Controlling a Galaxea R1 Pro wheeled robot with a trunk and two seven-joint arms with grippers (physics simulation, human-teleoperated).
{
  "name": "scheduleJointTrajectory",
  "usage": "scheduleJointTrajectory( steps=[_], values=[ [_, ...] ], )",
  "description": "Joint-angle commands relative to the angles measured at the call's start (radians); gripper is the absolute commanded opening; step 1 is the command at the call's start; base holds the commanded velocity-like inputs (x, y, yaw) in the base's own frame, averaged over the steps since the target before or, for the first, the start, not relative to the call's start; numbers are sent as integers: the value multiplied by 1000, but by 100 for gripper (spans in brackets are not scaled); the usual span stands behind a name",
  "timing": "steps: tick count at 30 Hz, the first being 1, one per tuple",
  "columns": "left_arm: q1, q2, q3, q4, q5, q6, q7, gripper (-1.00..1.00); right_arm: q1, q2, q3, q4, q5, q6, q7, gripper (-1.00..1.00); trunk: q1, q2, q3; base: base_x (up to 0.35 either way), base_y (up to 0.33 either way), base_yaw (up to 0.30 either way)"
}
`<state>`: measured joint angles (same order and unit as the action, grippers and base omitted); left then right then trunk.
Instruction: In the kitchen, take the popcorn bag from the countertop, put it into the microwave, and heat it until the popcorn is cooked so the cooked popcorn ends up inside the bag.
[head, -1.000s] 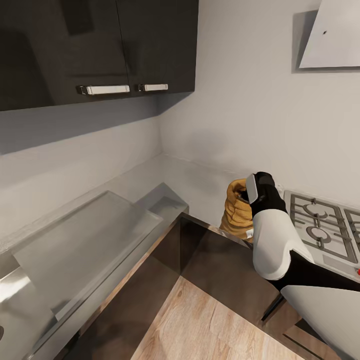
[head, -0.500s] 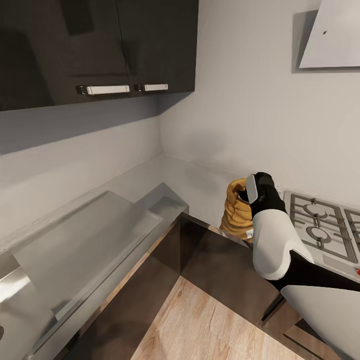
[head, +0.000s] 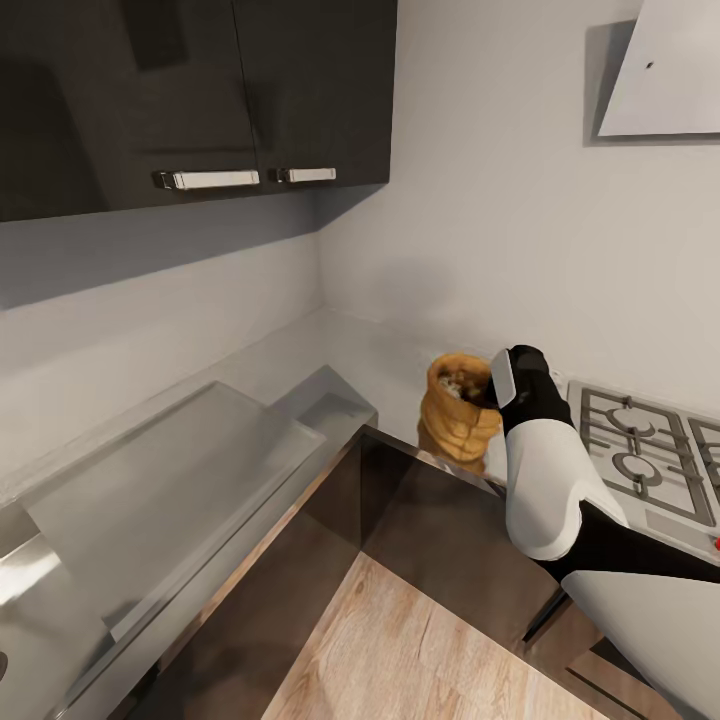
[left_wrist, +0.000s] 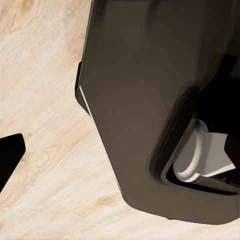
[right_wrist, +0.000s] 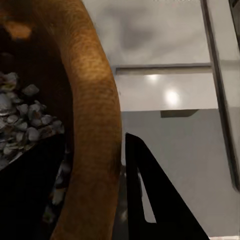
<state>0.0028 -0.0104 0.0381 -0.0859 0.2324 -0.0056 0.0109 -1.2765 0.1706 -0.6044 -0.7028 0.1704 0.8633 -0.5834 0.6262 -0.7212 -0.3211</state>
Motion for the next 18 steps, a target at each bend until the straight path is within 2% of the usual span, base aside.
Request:
scheduleJointTrajectory(
  steps=[1, 5, 10, 11, 13, 15, 16, 18],
  values=[
    [0, 0, 3, -2, 3, -1, 1, 100, -1, 1, -5, -1, 9, 6, 4, -100, 0, -1, -1, 0, 0, 0],
    [0, 0, 3, -2, 3, -1, 1, 100, -1, 2, -1, -2, 13, 10, 3, -100, 0, -1, -1, 0, 0, 0],
    [0, 0, 3, -2, 3, -1, 1, 100, -1, 1, 14, -15, 19, 95, 2, -100, 0, -1, -1, 0, 0, 0],
    [0, 0, 3, -2, 4, -1, 1, 100, -1, 2, 34, -17, 20, 112, 2, -100, 0, -1, -1, 0, 0, 0],
    [0, 0, 3, -2, 4, -1, 1, 100, -1, 3, 100, -22, 21, 134, 2, -100, 0, -1, -1, 0, 0, 0],
    [0, 0, 3, -2, 4, -1, 1, 100, -1, 4, 163, -67, 15, 160, 2, -100, 0, -1, -1, 0, 0, 0],
    [0, 0, 3, -2, 4, -1, 1, 100, -1, 4, 175, -104, 13, 184, 3, -100, 0, -1, -1, 0, 0, 0],
    [0, 0, 3, -2, 4, -1, 1, 100, -1, 4, 180, -142, 12, 184, 3, -100, 0, -1, -1, 0, 0, 0]
  ],
)
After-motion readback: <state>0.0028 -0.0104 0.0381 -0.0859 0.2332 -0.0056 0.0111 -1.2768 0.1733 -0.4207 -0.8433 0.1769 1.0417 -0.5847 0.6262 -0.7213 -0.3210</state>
